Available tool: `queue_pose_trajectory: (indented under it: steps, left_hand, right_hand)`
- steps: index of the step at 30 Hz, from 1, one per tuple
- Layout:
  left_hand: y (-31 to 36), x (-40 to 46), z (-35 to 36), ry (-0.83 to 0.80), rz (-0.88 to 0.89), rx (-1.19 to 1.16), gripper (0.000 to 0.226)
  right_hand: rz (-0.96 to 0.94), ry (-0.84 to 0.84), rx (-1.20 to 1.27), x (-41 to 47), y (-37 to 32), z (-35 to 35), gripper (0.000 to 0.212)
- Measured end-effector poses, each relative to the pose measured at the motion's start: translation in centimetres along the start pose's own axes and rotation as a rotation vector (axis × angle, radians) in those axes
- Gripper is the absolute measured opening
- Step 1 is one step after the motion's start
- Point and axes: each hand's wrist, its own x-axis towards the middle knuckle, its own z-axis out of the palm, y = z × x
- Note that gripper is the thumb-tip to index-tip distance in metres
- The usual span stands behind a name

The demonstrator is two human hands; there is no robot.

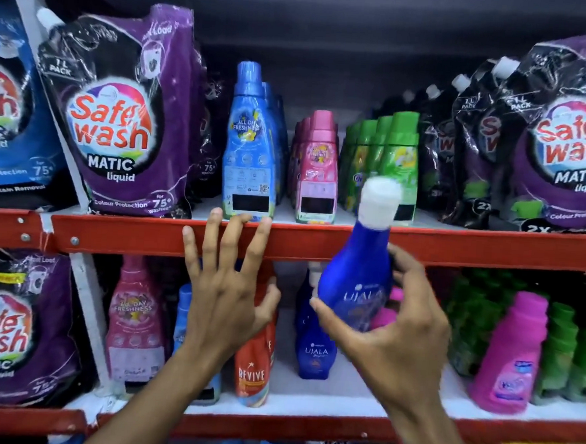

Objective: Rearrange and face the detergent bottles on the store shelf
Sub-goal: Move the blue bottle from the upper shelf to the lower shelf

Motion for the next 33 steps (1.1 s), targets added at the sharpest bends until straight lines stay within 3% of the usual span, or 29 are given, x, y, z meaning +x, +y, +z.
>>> queue_pose_trajectory:
  steps: [8,16,28,33]
  left_hand:
    - [0.0,-0.1,0.8,0.015,-0.006,0.026,0.095]
    - [0.0,-0.2,0.7,-0.023,-0.005,0.035,0.1]
    - [1.7,-1.2,-0.9,-0.112,-0.06,-0.044,0.097]
    - [5.4,-6.6,-0.3,-0.168,0.039,-0.272,0.082]
  right_hand:
    - [0.216,-0.288,-0.082,-9.0,6.6,4.7,0.09]
    - [0.368,-0.442,-0.138,-11.9,9.1,8.3,0.091]
    - [0.365,-0.475,-0.176,-13.0,9.9,8.3,0.098]
    - [0.231,-0.344,-0.216,-13.6,10.8,5.4,0.086]
